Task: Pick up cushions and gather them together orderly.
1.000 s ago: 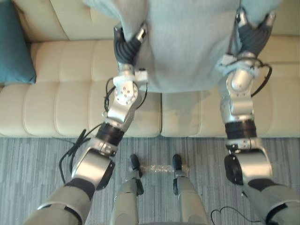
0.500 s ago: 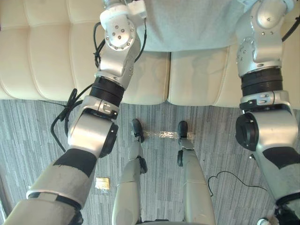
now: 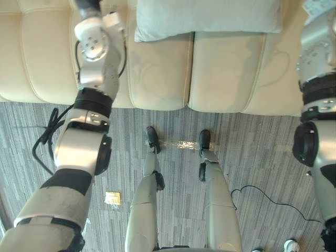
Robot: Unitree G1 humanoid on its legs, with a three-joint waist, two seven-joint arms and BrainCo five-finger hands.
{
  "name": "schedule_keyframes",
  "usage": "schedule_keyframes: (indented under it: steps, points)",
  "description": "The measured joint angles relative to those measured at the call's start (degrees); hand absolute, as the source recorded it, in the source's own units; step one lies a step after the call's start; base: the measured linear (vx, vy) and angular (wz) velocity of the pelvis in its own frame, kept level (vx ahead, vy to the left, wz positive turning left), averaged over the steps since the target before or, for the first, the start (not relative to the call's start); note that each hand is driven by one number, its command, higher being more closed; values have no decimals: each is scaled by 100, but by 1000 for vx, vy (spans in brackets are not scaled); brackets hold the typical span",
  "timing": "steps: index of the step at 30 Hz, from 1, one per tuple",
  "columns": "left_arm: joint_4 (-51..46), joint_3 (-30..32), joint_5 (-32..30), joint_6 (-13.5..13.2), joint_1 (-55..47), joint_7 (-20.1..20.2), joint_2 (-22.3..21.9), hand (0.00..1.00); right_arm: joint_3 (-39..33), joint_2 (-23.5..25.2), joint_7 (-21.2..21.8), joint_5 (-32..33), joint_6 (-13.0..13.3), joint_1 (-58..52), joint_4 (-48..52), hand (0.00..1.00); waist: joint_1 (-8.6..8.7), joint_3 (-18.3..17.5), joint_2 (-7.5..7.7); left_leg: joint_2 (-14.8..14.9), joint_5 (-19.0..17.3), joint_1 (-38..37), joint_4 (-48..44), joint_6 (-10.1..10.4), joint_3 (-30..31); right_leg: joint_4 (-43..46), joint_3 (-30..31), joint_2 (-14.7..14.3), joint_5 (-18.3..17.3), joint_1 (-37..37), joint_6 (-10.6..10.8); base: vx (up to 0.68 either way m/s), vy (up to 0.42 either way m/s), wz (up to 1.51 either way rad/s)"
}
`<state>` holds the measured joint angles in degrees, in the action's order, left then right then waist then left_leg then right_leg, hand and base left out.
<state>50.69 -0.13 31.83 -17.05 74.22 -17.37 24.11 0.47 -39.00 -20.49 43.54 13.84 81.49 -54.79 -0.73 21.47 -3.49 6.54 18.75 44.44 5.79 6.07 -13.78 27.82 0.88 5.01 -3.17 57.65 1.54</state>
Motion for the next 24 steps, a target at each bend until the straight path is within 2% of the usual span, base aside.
schedule_keyframes:
  steps: [4,7,11,13,14,16,17,18,19,21,24]
  points:
    - [-35,310,261,4,-486,42,11,0,-337,-87,31,346,23,-465,9,0,30,1,-1,3,-1,-206,2,1,0,-28,-11,-1,-2,-230,0,18,-80,0]
    - [-562,525,316,-14,-1136,139,-3,0,-686,-81,124,398,42,-1154,283,0,29,0,-1,7,-57,-435,5,49,-11,-118,-3,-11,-16,-494,14,8,-77,-6]
    - [-1493,583,10,-101,-2480,147,-280,0,-1469,234,229,335,157,-2873,1462,0,50,-1,-1,7,-284,-781,5,-66,-33,-228,-2,-12,-32,-898,43,12,-53,-5]
    - [-1909,511,-284,-124,-3513,157,-712,0,-1879,698,248,-5,196,-4142,2243,0,59,-8,4,-4,-359,-1082,4,-128,-30,-324,2,0,-72,-1265,90,39,-44,1]
    - [-1978,473,-332,-125,-3764,166,-821,0,-1954,843,256,-98,217,-4432,2422,0,61,-9,6,-4,-361,-1163,4,-137,-26,-358,-1,1,-80,-1363,100,53,-43,1]
    - [-2080,128,-501,-122,-4790,346,-1271,0,-2109,1568,468,-371,300,-5614,2966,0,56,-28,25,-19,-407,-1477,2,-155,-18,-438,-7,11,-135,-1729,134,69,-57,2]
    - [-2078,65,-529,-116,-4977,394,-1372,0,-2108,1736,507,-423,313,-5818,3017,0,57,-30,28,-20,-428,-1541,1,-160,-11,-452,-14,13,-146,-1805,138,74,-71,0]
    - [-2067,-106,-696,-81,-5531,556,-1636,0,-2099,2247,699,-660,301,-6383,3061,0,33,-44,52,-19,-514,-1744,-34,-175,-16,-497,-18,13,-188,-2041,146,53,-60,-1]
    - [-2061,-147,-745,-68,-5649,608,-1680,0,-2097,2358,739,-743,289,-6509,3060,0,27,-44,52,-18,-532,-1787,-55,-182,-17,-507,-19,13,-195,-2101,147,49,-63,-2]
    - [-1865,-291,-1072,10,-6207,810,-1888,0,-2016,2917,963,-1116,194,-7201,3014,0,18,-88,69,-21,-706,-2094,-209,-202,-17,-516,-24,31,-283,-2486,155,45,-62,0]
    - [-1311,-247,-1404,102,-6758,999,-2031,0,-1867,3343,1151,-1625,93,-7868,2555,0,6,-435,148,-16,-932,-2455,-325,-214,-45,-603,-43,32,-374,-2922,176,52,-35,-7]
